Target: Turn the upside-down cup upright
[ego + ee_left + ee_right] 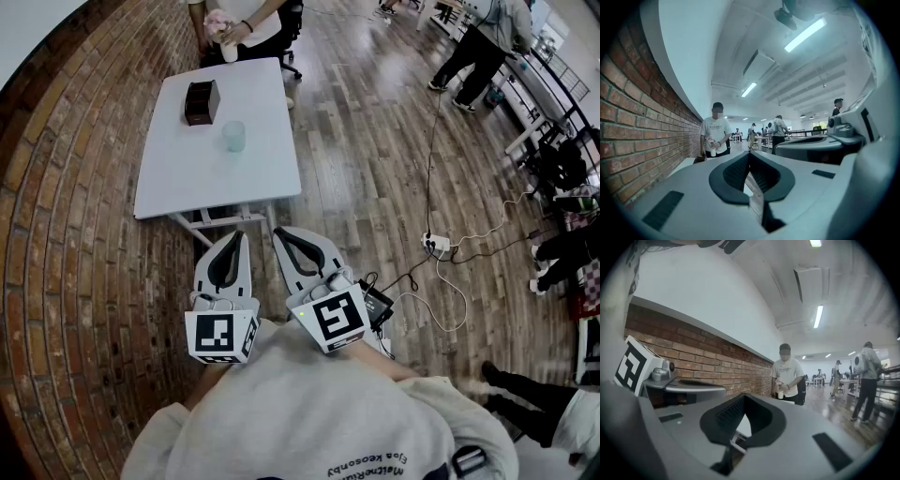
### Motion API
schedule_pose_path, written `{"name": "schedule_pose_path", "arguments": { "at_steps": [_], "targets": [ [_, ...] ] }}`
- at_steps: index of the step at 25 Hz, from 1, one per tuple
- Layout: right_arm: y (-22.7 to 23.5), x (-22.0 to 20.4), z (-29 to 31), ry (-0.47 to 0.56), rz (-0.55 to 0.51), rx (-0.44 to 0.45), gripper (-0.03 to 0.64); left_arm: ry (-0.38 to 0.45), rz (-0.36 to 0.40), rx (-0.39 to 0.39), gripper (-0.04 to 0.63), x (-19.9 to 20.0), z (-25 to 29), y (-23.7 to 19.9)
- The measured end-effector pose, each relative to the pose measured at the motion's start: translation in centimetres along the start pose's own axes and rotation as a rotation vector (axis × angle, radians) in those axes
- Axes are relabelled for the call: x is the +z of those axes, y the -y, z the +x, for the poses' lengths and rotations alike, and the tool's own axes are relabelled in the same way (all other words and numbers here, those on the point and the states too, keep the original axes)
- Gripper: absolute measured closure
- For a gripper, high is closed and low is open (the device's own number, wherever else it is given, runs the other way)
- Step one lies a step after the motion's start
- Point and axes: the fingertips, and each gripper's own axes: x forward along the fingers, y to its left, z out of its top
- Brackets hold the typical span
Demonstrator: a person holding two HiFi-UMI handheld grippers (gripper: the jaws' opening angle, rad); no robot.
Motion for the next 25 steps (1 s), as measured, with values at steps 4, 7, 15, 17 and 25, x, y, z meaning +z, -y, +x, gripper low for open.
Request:
{"name": "schedule_pose_path", "arguments": {
  "at_steps": [4, 7, 15, 17, 25],
  "targets": [
    [0.2, -0.1, 0.5, -0.01, -0.012, 0.007, 0.614, -0.005, 0.006, 0.003, 0.586, -0.1, 0.5, -0.3],
    [0.5, -0.4, 1.1, -0.007, 0.003, 0.004, 0.614, -0.011, 0.014, 0.005, 0.586, -0.3, 0.9, -0.6],
    [2.1, -1.3, 1.5, -0.014, 0.038, 0.024, 0.612, -0.046, 0.016, 0.02, 0.586, -1.4, 2.4, -0.2],
    [2.8, -1.6, 1.7, -0.02, 0.048, 0.026, 0.612, -0.051, 0.024, 0.031, 0.586, -1.4, 2.8, -0.3],
    [4.9, -1.5, 4.6, -0.005, 0.044, 0.026, 0.612, -0.064, 0.027, 0.064, 0.586, -1.5, 4.9, -2.7]
  ]
}}
